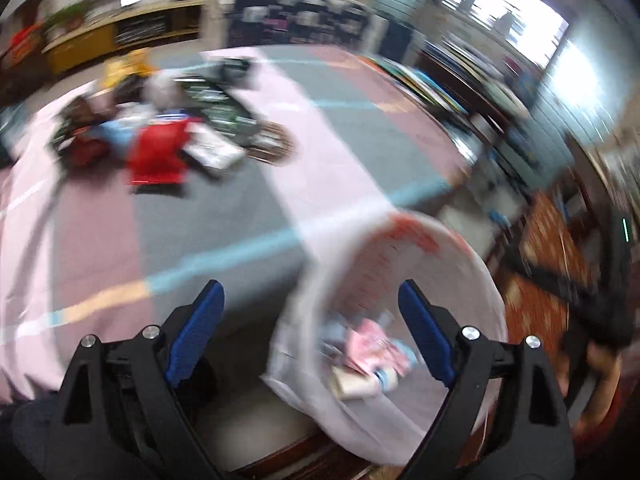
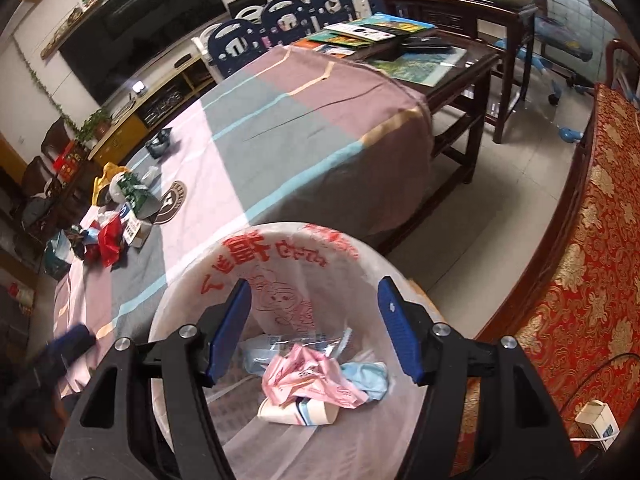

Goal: Collect trash
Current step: 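Carry the pink wrapper to the wastebasket and release it with the right tool, then grasp the green bag with the left tool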

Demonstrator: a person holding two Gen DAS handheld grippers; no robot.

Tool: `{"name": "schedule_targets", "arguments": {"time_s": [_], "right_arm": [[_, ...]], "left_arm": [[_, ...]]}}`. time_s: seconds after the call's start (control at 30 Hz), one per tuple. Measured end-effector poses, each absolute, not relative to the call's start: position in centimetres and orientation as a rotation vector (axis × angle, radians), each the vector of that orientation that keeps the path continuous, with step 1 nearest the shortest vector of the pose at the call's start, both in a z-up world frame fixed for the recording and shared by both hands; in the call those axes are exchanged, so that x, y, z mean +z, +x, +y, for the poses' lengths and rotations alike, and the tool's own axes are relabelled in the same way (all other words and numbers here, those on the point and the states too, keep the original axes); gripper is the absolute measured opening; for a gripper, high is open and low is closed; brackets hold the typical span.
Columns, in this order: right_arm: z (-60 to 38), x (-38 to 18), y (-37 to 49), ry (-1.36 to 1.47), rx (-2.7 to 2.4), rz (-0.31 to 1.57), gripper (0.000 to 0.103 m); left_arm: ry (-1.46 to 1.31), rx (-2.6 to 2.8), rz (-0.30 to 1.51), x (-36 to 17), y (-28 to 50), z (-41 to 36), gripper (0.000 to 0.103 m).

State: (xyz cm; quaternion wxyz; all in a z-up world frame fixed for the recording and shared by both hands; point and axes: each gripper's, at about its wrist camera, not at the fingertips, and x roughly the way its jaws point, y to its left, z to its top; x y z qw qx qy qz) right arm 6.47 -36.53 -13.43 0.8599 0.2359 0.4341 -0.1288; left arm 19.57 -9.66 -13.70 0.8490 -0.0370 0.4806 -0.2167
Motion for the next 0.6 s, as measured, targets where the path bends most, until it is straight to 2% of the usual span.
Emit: {"name": "schedule_targets", "arguments": {"time_s": [0.1, 0.2, 0.3, 0.47, 0.53, 0.6], "right_arm": [[-34.9, -13.6, 7.3, 0.451, -0.246, 0.913, 0.065], [-33.8, -14.0, 8.0, 0.418, -0.238, 0.928, 0.065], [-33.2, -14.6, 8.8, 0.387, -0.245, 0.953, 0.065], [-32.6, -15.1, 11.2, 0.378, -0.241, 0.979, 0.065], [-32.0, -14.9, 12.5, 0.377, -0.228, 0.972, 0.065], [-31.0, -14.5, 13.9, 0.37, -0.199, 0.961, 0.065]], "left_arm": [[-0.308, -0.246, 1.043, -12.8, 25.9, -2.6, 0.096], [-0.561, -0.122, 1.084, -13.0, 32.0, 3.7, 0.097], [-0.719, -0.066, 1.133, -14.0, 37.1, 7.4, 0.098], [-0.878, -0.08, 1.221, -17.3, 42.7, 9.2, 0.098], [-0.946, -0.091, 1.216, -18.9, 43.6, 9.5, 0.094], [-0.954, -0.096, 1.209, -20.0, 43.4, 9.4, 0.074]]}}
